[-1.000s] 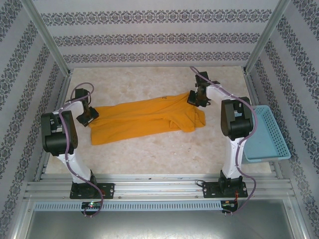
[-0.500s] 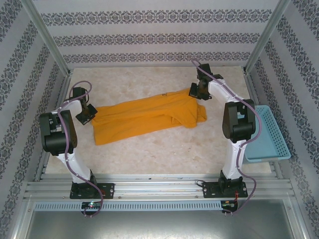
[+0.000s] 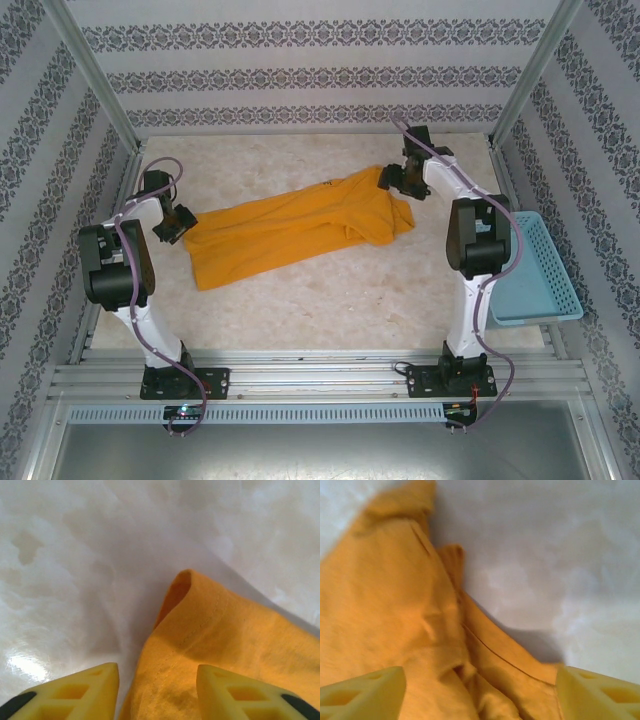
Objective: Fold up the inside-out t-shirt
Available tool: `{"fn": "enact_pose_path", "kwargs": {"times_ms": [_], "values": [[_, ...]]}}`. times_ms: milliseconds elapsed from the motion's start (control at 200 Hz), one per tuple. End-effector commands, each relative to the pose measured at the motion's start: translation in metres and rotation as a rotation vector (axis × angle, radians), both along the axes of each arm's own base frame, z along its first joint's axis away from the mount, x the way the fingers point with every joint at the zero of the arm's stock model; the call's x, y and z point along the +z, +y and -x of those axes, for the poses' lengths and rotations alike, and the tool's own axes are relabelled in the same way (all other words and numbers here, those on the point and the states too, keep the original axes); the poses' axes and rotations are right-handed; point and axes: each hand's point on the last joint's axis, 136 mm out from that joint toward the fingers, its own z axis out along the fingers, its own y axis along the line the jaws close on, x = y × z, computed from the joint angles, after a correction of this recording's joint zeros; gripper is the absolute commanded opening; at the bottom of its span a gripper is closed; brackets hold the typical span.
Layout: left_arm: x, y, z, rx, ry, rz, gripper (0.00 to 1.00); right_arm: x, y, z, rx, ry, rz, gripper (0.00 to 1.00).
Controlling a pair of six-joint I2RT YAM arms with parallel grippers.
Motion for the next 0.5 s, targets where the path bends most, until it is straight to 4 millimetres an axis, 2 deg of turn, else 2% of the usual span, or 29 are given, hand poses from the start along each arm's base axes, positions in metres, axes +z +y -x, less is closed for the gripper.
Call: {"fn": "enact_pose_path", "kwargs": {"times_ms": [0, 270, 420, 495], "values": [[0.005, -0.009, 0.008, -0.027, 0.01, 0.008, 0.5, 0.011, 0.013, 0.011, 0.065, -0.022, 0.0, 0.85], [-0.015, -0.028, 0.011, -0.07, 0.052, 0.026, 0.54, -0.033, 0.029, 0.013, 0.086, 0.115, 0.116, 0.87], [-0.018, -0.03, 0.015, -0.079, 0.06, 0.023, 0.56, -0.049, 0.039, 0.01, 0.103, 0.167, 0.165, 0.78], [-0.019, -0.032, 0.016, -0.082, 0.06, 0.023, 0.56, -0.049, 0.047, 0.01, 0.127, 0.165, 0.195, 0.74]]}}
